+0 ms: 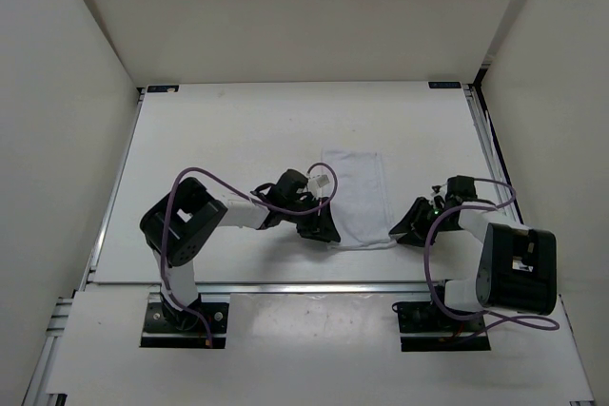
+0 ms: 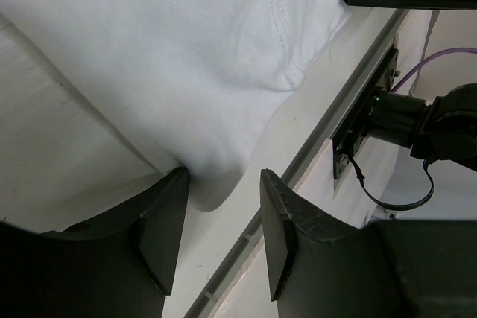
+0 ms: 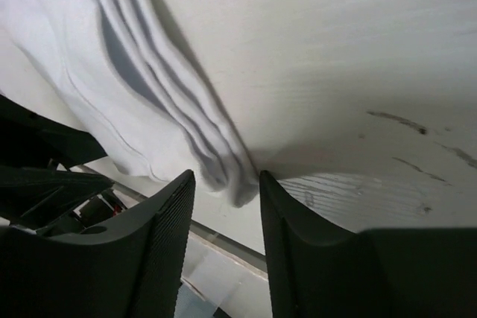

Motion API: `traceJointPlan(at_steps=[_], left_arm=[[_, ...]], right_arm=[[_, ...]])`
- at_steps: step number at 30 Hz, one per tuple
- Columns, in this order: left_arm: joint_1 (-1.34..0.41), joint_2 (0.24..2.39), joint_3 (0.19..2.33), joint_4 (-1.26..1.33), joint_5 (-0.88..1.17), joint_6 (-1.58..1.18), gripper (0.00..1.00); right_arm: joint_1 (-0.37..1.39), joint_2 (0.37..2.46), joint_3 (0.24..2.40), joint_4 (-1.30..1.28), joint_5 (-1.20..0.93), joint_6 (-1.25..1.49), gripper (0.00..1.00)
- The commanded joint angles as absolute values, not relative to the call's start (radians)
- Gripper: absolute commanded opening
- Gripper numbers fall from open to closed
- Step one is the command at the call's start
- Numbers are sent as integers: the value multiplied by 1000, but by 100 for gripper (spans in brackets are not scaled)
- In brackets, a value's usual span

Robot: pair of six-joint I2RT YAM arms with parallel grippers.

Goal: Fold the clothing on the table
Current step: Fold the skirt

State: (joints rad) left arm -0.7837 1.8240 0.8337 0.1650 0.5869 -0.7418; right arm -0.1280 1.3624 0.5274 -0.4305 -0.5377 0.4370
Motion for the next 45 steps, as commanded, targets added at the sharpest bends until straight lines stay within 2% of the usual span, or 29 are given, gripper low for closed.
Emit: traceJointPlan(at_steps=[1, 6, 11, 21, 24, 31, 39, 41, 45], left_arm=[[-790, 1804, 818, 147, 568, -739, 55], [-801, 1818, 828, 167, 563, -755, 55], [-799, 1824, 842, 183, 572, -764, 54], [-773, 1853, 873, 152, 569, -735, 54], [-770, 1861, 896, 144, 574, -730, 54], [-776, 1873, 913, 156, 586, -742, 53], [-776, 1874, 881, 202, 592, -770, 53], [-781, 1881, 882, 202, 592, -772, 54], [-785, 1882, 877, 215, 594, -776, 54]], right_arm=[[-98, 1370, 514, -381, -554, 443, 47], [-92, 1391, 517, -386, -575, 440, 65], [-113, 1374, 543, -474, -554, 414, 78], [-124, 1344, 572, -567, -508, 368, 78], [-104, 1358, 581, -561, -508, 373, 81], [-83, 1437, 584, -499, -502, 410, 79], [-84, 1512, 606, -449, -511, 411, 58], [-89, 1523, 606, -442, -503, 414, 42], [-87, 1508, 607, -431, -497, 416, 20]])
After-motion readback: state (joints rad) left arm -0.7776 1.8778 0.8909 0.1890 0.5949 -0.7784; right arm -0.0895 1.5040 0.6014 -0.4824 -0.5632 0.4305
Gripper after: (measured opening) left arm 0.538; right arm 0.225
